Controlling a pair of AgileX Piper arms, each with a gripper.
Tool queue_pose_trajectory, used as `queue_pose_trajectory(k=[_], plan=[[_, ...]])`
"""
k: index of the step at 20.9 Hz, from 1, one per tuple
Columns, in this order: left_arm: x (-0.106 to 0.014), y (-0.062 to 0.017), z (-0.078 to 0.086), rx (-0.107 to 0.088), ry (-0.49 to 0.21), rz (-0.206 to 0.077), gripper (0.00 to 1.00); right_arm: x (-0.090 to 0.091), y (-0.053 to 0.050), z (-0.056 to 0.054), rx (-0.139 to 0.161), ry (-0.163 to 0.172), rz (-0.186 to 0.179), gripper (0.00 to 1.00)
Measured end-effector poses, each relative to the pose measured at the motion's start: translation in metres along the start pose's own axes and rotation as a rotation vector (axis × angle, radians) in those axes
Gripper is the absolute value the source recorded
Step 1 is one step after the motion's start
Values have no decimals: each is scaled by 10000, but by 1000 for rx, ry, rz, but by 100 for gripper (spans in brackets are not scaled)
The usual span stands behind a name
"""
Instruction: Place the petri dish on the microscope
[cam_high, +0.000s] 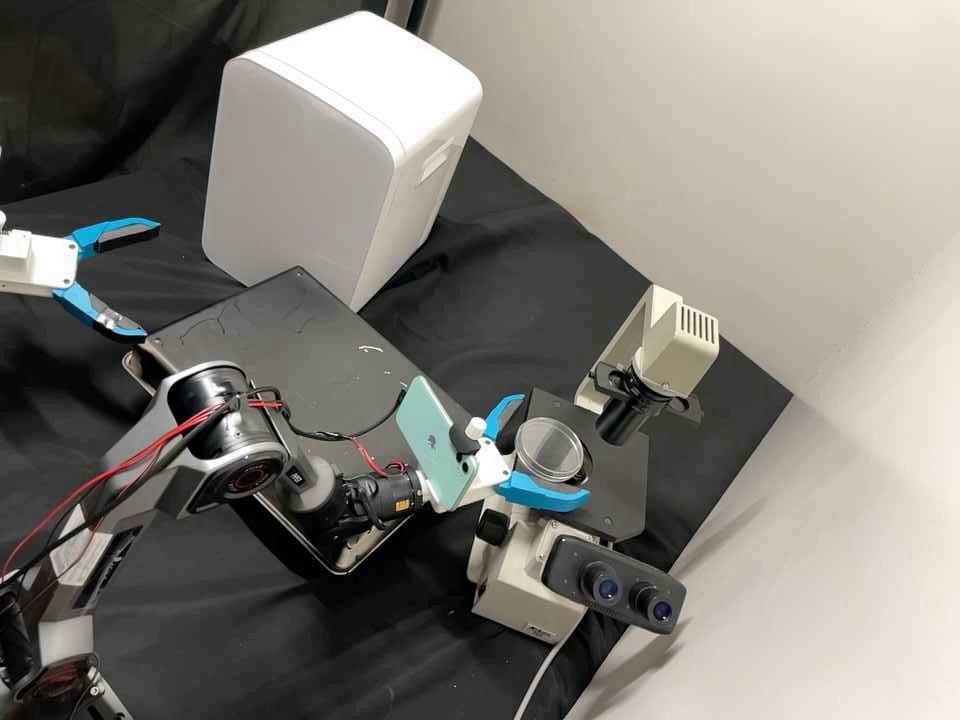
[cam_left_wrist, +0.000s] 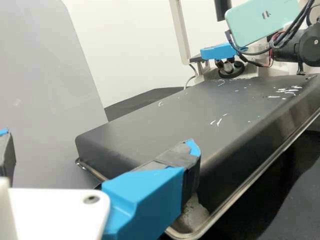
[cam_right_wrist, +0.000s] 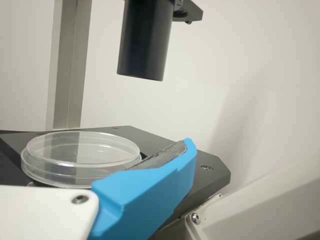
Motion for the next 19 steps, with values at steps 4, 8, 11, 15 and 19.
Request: queue_pose_trajectory(k=[4, 8, 11, 15, 19], plan=[[1, -2, 0, 0, 0, -1, 100, -1, 6, -5, 2, 0, 0, 100], [1, -2, 0, 0, 0, -1, 100, 2, 19, 11, 4, -1, 2, 100], [1, -4, 0, 0, 0, -2, 100, 3, 23, 17, 9, 1, -2, 100], [1, -3, -11, -5, 12, -2, 100, 12, 40, 36, 15, 3, -6, 100], [10, -9, -12, -7, 14, -4, 100, 50, 85, 59, 17, -9, 2, 100]])
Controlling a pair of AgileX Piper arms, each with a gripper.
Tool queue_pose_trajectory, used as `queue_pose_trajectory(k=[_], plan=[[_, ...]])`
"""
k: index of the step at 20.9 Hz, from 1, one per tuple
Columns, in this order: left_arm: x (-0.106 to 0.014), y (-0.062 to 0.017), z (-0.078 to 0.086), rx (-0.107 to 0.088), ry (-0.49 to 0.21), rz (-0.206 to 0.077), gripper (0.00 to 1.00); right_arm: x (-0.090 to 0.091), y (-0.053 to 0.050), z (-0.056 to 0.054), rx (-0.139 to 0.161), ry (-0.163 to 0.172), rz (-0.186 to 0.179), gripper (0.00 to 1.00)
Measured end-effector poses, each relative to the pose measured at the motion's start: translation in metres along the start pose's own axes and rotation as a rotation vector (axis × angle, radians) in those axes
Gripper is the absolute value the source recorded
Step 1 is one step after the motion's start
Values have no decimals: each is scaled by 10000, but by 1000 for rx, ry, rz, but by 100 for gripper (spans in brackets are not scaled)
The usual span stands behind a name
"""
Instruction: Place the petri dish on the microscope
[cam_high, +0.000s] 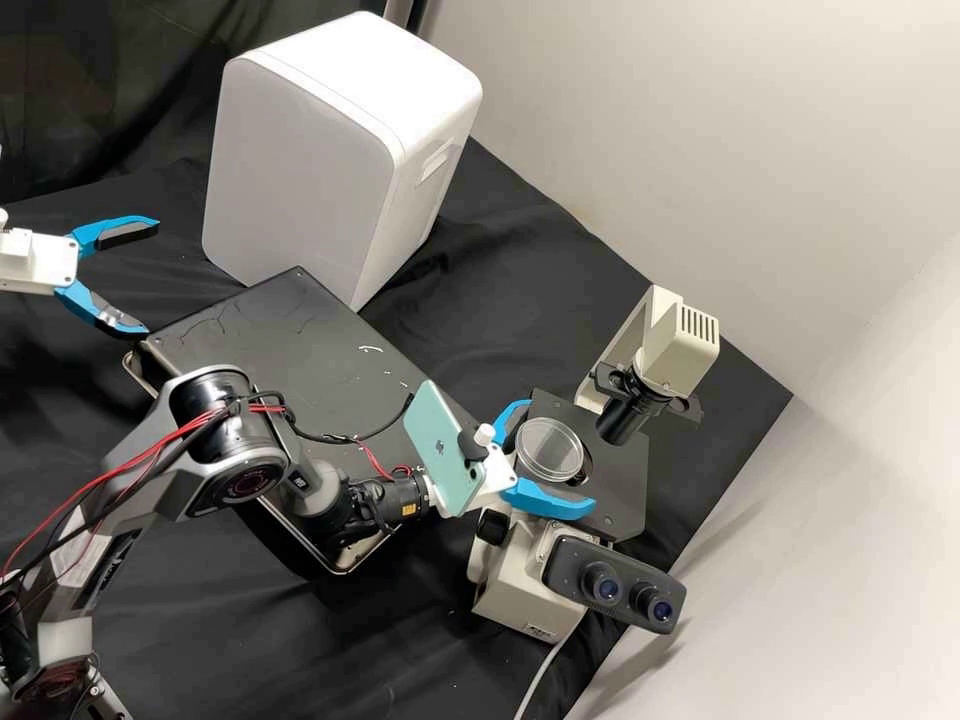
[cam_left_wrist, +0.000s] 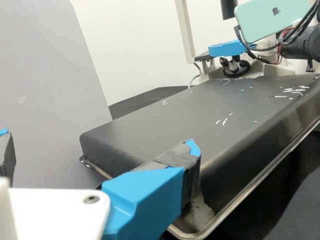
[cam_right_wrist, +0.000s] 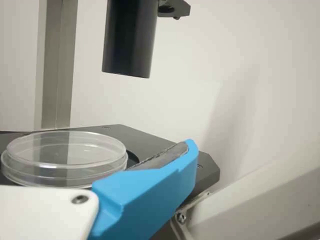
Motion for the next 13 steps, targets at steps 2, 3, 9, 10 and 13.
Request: queue_pose_trajectory(k=[2, 3, 9, 10, 13], plan=[[17, -12, 0, -1, 0, -7, 100, 5, 6, 5, 0, -3, 0, 100], [16, -18, 3, 2, -2, -10, 100, 5, 8, 8, 0, -3, 0, 100], [42, -15, 1, 9, 2, -9, 100, 14, 13, 2, 1, -2, 2, 100], [43, -17, -2, 8, 6, -10, 100, 14, 13, 2, 1, -2, 2, 100], [43, -18, -12, 3, 17, -10, 100, 18, 16, -1, 1, -1, 4, 100]])
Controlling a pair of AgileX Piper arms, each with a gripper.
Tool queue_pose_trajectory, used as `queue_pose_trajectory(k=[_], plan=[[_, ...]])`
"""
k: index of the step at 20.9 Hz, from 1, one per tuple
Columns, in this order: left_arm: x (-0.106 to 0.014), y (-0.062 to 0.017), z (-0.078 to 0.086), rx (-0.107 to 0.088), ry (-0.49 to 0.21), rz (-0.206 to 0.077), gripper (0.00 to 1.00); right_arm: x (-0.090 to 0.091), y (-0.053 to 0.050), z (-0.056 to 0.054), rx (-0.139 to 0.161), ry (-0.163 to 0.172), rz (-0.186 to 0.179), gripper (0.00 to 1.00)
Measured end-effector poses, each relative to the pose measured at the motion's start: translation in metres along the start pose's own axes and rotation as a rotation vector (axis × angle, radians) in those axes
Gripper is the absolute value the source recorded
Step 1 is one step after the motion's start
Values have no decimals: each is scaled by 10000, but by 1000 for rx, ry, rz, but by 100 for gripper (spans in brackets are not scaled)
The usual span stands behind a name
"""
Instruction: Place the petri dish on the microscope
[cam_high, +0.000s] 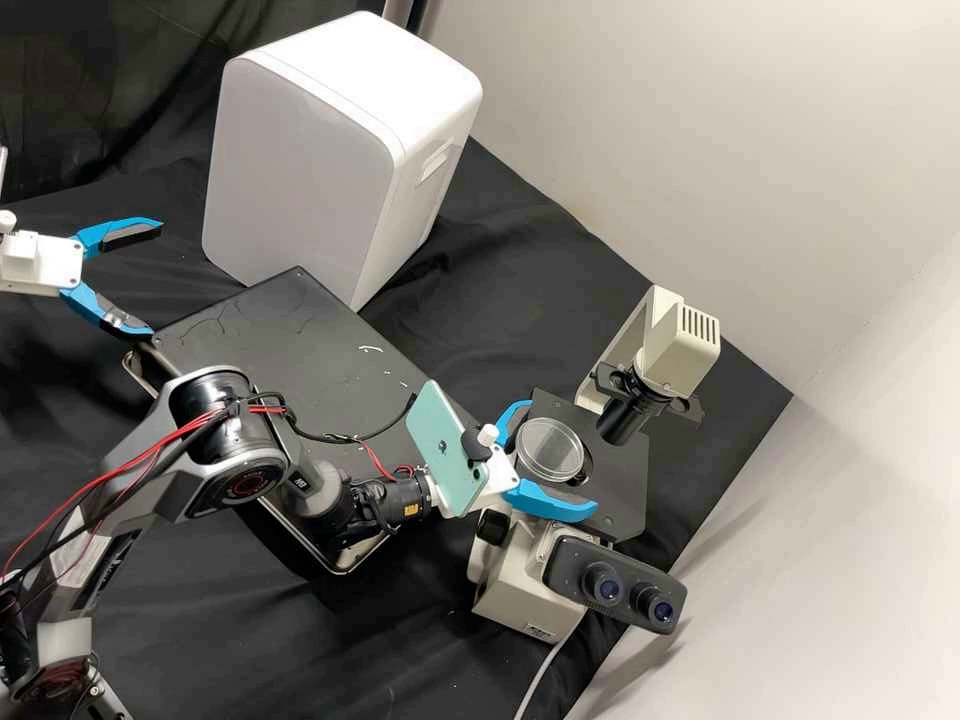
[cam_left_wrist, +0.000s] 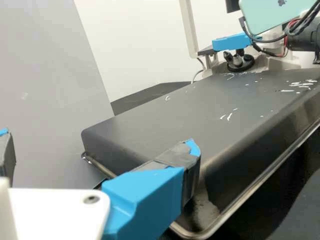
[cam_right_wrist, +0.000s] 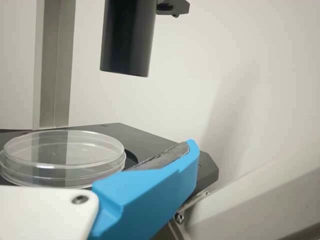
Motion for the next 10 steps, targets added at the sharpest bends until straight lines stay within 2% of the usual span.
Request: queue_pose_trajectory(k=[7, 10], plan=[[0, 0, 0, 0, 0, 0, 100, 53, 30, -34, 3, 8, 8, 100], [0, 0, 3, 0, 1, 0, 100, 166, 75, -76, 18, -9, 6, 100]])
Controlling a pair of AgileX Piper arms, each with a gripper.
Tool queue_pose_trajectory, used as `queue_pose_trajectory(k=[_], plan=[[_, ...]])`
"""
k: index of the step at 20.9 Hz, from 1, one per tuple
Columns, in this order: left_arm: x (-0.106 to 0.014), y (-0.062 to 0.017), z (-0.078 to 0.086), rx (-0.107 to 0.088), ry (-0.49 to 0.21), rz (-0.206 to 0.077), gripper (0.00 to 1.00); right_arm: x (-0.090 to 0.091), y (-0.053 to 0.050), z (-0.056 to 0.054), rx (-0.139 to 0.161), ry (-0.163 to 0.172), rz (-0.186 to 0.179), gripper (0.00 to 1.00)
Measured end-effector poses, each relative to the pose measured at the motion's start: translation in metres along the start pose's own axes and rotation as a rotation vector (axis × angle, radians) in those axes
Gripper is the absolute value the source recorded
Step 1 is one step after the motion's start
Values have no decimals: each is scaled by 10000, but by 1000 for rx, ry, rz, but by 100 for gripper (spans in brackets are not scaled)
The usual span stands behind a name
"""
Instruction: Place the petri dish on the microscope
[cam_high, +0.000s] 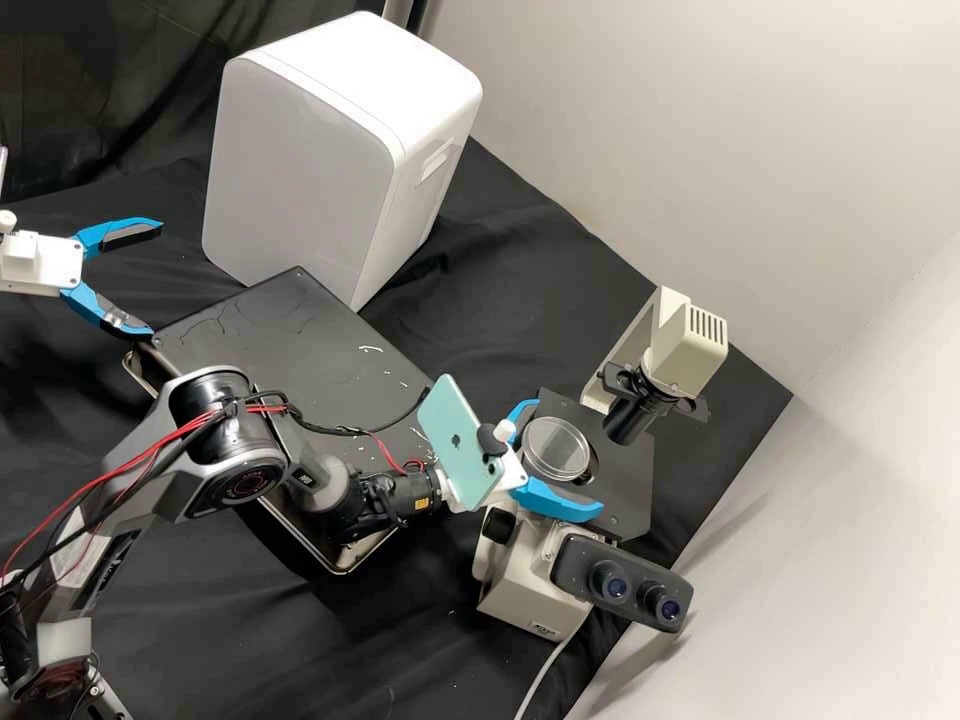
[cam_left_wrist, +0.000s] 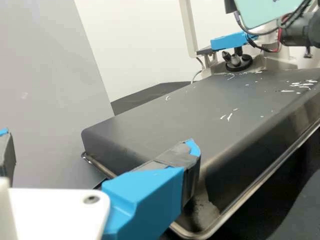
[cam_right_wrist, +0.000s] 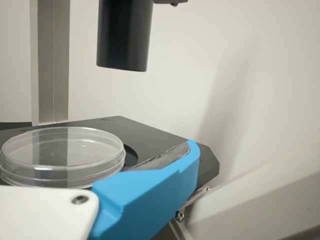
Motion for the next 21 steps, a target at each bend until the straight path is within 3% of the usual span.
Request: queue_pose_trajectory(k=[15, 21], plan=[[1, 0, 10, 5, -1, 0, 100, 53, 2, -23, 10, -11, -7, 100], [1, 0, 5, 2, 4, 0, 100, -31, 63, -57, 2, -25, -54, 100]])
